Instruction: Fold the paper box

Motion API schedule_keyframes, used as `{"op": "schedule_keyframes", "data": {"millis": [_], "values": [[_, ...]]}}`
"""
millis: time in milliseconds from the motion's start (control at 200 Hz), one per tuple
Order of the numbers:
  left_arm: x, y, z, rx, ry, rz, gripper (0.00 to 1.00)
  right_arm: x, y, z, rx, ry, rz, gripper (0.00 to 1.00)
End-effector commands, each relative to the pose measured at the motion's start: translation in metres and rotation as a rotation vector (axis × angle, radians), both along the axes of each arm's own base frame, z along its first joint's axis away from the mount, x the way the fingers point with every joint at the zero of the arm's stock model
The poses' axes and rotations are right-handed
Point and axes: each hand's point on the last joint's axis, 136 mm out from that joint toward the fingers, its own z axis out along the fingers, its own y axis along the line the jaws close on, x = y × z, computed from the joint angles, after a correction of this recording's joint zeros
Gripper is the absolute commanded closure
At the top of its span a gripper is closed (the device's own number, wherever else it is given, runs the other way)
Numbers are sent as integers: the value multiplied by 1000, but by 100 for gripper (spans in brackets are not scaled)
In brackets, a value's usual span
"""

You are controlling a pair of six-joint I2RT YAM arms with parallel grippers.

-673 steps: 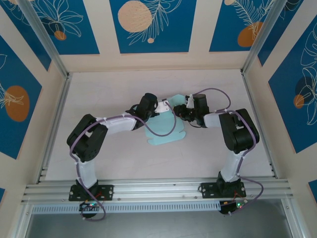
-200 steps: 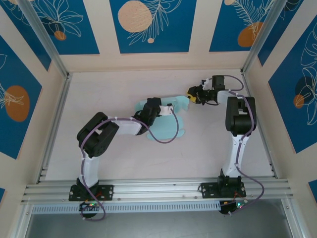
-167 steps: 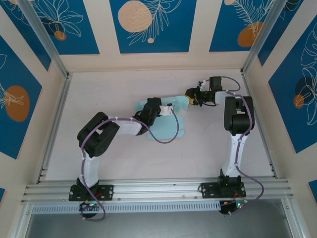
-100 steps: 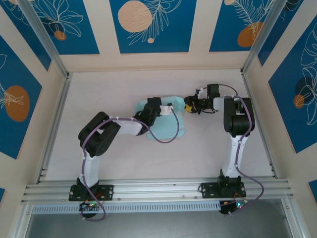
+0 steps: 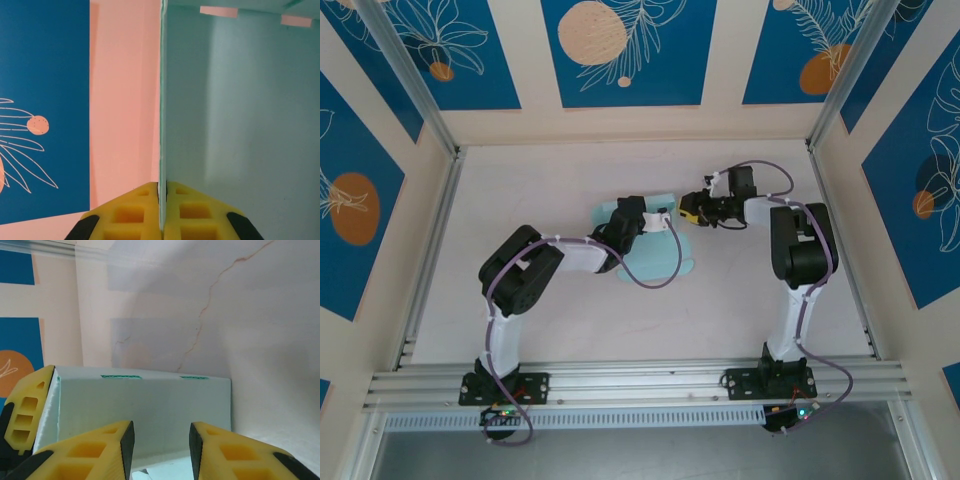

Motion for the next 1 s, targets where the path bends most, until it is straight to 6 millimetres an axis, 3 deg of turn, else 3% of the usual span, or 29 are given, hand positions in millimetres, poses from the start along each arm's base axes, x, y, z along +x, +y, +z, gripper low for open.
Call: {"op": "schedule_keyframes", "data": {"millis": [0,530,655,995], "values": [[-5,-5,-20,39,43,-16,100,-9,6,10,-47,-48,27,62],[-13,-4,-23,59,53,-48,100,-29,8,-5,-145,-132,8,63],[-21,-4,-22,67,72,-71,95,-28,11,-3,-133,-142,10,63],[-26,-2,-27,83,97,-81,96,-30,28,4,-143,-266,80,59]]}}
